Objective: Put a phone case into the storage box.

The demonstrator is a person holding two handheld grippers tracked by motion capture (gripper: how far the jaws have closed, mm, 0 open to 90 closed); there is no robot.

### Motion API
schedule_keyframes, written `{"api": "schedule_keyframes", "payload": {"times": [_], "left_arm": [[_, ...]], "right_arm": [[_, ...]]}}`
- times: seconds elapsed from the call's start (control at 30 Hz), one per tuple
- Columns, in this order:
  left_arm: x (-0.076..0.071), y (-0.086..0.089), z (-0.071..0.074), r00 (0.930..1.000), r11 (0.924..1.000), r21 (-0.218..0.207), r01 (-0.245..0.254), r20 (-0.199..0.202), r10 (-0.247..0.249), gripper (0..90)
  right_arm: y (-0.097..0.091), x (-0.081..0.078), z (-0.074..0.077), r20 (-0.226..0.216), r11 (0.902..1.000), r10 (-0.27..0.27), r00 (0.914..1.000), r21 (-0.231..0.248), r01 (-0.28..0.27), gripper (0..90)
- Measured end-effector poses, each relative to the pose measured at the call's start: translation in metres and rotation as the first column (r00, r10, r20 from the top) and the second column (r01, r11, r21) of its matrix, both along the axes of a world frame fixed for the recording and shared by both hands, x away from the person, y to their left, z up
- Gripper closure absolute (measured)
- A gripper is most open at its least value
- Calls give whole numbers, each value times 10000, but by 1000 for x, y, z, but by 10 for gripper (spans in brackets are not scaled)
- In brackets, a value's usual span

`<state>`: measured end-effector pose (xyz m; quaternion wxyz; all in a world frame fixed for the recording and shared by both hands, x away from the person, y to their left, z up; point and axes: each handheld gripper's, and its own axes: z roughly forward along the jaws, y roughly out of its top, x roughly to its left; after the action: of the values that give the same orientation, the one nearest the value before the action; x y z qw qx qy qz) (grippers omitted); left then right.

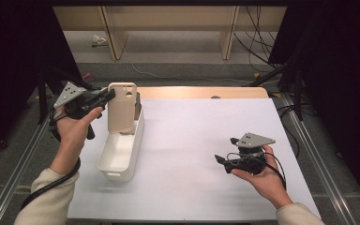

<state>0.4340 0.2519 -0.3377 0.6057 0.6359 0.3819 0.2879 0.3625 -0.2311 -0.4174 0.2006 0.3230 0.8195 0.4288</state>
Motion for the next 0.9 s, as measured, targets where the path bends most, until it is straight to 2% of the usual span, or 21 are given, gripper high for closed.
{"api": "schedule_keyframes", "payload": {"times": [0.6,0.9], "left_arm": [[19,-1,-10,9998,10000,-17,-96,-177,95,811],[24,3,-15,9995,9998,-76,-182,-252,180,811]], "right_arm": [[0,0,0,4,10000,-8,10000,19,8,166],[0,0,0,-13,10000,-8,10000,6,8,165]]}}
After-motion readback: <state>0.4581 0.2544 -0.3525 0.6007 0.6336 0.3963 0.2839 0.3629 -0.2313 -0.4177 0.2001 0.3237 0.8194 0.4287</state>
